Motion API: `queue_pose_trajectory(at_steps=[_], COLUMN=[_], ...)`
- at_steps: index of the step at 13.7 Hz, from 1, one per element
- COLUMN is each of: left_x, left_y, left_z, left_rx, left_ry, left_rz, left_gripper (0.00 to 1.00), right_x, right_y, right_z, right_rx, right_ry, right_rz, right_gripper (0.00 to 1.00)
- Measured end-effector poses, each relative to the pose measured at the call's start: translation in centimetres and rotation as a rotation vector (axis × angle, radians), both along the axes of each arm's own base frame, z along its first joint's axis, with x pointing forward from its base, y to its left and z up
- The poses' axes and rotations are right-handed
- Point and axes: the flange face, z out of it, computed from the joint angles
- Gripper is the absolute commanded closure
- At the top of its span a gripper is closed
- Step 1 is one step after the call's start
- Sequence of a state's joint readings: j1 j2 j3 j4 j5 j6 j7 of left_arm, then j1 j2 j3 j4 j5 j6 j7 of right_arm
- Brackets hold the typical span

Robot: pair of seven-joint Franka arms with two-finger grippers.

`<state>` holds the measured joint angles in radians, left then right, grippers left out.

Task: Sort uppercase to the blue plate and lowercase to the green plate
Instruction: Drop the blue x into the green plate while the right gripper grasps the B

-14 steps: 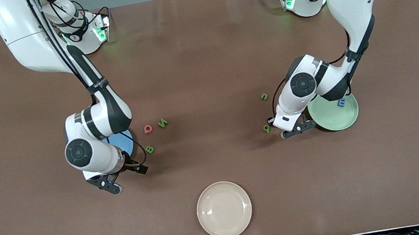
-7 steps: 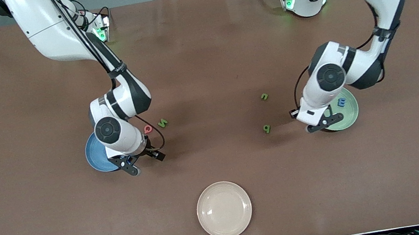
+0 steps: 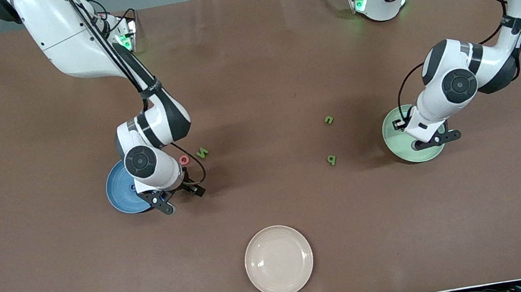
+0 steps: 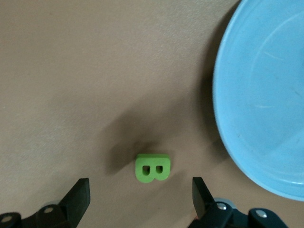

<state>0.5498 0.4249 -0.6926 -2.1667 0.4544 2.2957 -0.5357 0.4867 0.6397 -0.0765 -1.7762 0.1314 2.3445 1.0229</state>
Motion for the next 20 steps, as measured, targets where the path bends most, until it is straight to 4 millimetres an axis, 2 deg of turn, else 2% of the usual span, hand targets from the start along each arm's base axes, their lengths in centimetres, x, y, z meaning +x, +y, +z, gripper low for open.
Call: queue_pose_trajectory(at_steps=[4, 8, 10, 11, 12, 13, 14, 15, 16, 18, 20], left_x=[-1.1, -2.4, -2.8, -2.9, -2.9, -2.9, -2.8, -2.7, -2.5, -2.0, -1.2], left_y=[3.0, 3.9, 4.0, 4.0, 4.0, 3.9, 3.8, 3.8, 3.7, 3.0, 1.1], left_z=[-1.4, -2.6, -2.9, -3.1, -3.1, -3.1, -3.0, -2.9, -2.8, -2.1, -0.7], left_rx=[-0.023, -0.010, -0.013, -0.015, -0.017, -0.019, -0.021, -0.022, -0.023, -0.028, -0.037], left_ry=[0.002, 0.004, 0.005, 0.006, 0.004, 0.001, -0.003, -0.008, -0.013, -0.032, -0.056], left_rz=[-0.035, -0.070, -0.071, -0.072, -0.073, -0.074, -0.075, -0.076, -0.076, -0.088, -0.117], left_gripper=[0.98, 0.96, 0.93, 0.87, 0.76, 0.49, 0.21, 0.13, 0.09, 0.01, 0.01], right_x=[0.0, 0.1, 0.1, 0.1, 0.1, 0.1, 0.1, 0.1, 0.2, 0.3, 0.3], right_y=[-0.1, -0.6, -0.7, -0.7, -0.7, -0.7, -0.7, -0.7, -0.6, -0.6, -0.6], right_z=[-0.2, -0.7, -1.4, -1.6, -1.7, -1.7, -1.7, -1.7, -1.5, -1.4, -1.3], right_rx=[-0.004, -0.009, -0.010, -0.011, -0.011, -0.011, -0.011, -0.010, -0.008, -0.007, -0.007], right_ry=[0.004, 0.003, 0.000, 0.000, -0.001, -0.001, -0.001, -0.002, -0.008, -0.010, -0.010], right_rz=[-0.012, -0.021, -0.022, -0.023, -0.023, -0.026, -0.027, -0.028, -0.029, -0.029, -0.030], right_gripper=[0.10, 0.17, 0.24, 0.26, 0.30, 0.34, 0.45, 0.56, 0.67, 0.96, 1.00])
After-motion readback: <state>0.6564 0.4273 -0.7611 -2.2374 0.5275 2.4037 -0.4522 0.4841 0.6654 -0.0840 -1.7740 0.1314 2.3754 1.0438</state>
